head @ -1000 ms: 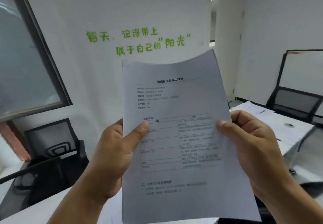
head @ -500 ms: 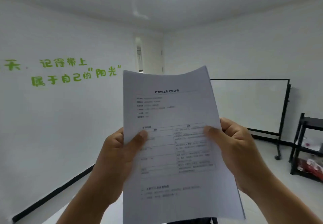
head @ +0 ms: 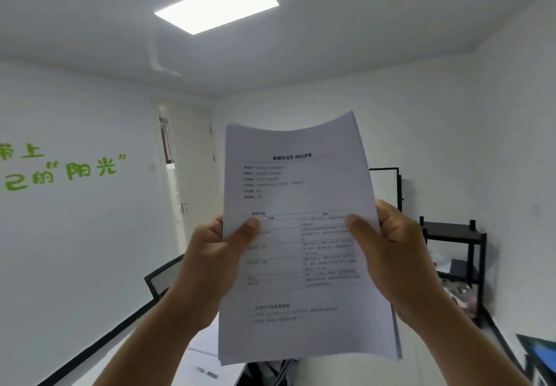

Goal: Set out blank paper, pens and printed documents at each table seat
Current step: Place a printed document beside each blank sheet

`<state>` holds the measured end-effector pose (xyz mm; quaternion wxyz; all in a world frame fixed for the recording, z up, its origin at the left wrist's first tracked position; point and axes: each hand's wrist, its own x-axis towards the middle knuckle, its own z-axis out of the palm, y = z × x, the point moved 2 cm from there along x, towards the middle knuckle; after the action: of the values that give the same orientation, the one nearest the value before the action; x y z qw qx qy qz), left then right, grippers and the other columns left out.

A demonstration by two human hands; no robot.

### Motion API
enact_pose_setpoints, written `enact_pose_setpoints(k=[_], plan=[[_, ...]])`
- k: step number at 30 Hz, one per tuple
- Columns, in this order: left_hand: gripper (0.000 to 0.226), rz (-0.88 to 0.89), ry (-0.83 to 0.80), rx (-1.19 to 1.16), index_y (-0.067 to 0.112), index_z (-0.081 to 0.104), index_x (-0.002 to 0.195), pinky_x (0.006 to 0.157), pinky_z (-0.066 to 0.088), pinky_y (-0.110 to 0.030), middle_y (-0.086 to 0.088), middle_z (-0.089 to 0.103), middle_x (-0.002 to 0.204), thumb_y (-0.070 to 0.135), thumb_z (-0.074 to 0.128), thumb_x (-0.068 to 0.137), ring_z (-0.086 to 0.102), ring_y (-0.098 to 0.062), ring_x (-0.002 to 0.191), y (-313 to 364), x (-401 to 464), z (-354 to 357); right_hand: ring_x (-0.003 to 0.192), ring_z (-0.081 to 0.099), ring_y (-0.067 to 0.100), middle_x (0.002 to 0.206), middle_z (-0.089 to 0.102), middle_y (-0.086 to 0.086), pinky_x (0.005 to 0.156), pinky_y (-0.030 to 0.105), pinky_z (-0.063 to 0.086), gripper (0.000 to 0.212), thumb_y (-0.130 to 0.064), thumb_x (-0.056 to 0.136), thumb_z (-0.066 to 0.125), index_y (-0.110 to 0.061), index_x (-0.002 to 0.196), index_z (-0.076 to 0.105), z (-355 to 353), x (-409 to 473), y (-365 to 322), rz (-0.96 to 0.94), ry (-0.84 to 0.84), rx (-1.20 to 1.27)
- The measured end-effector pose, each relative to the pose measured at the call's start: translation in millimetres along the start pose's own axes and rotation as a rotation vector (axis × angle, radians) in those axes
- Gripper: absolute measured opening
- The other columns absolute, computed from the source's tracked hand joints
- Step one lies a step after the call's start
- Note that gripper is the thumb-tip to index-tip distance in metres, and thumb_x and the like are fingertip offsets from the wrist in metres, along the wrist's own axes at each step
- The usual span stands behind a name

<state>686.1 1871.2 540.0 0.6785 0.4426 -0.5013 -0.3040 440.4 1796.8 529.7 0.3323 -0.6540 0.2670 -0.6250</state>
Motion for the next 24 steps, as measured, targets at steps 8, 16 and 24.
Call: enact_pose_setpoints(k=[8, 16, 24], plan=[[0.017, 0.090, -0.037, -0.011, 0.008, 0.079, 0.114, 0.083, 0.068, -0.056, -0.018, 0.083, 0.107, 0.017, 0.067, 0.106, 0.081, -0.037, 0.092, -24, 68, 118, 0.069, 0.075, 0.011, 0.081, 0.076, -0.010, 0.055, 0.025, 0.062, 0.014, -0.044, 0.097, 0.058, -0.037, 0.090, 0.067, -101, 72, 30, -0.192, 0.070, -0.207], [0.017, 0.196, -0.018, 0.078, 0.021, 0.081, 0.102, 0.075, 0.068, -0.041, -0.005, 0.085, 0.097, 0.016, 0.066, 0.110, 0.082, -0.025, 0.085, -57, 134, 197, 0.068, 0.071, 0.009, 0.081, 0.074, -0.014, 0.048, 0.018, 0.053, 0.016, -0.044, 0.099, 0.056, -0.034, 0.090, 0.064, -157, 127, 65, -0.229, 0.161, -0.308], [0.036, 0.269, -0.109, 0.174, 0.046, 0.081, 0.090, 0.059, 0.058, -0.019, 0.011, 0.083, 0.087, 0.019, 0.066, 0.110, 0.078, -0.007, 0.072, -120, 227, 241, 0.070, 0.074, 0.005, 0.085, 0.076, -0.018, 0.047, 0.016, 0.053, 0.003, -0.041, 0.097, 0.067, -0.040, 0.097, 0.064, -170, 193, 145, -0.166, 0.117, -0.363]])
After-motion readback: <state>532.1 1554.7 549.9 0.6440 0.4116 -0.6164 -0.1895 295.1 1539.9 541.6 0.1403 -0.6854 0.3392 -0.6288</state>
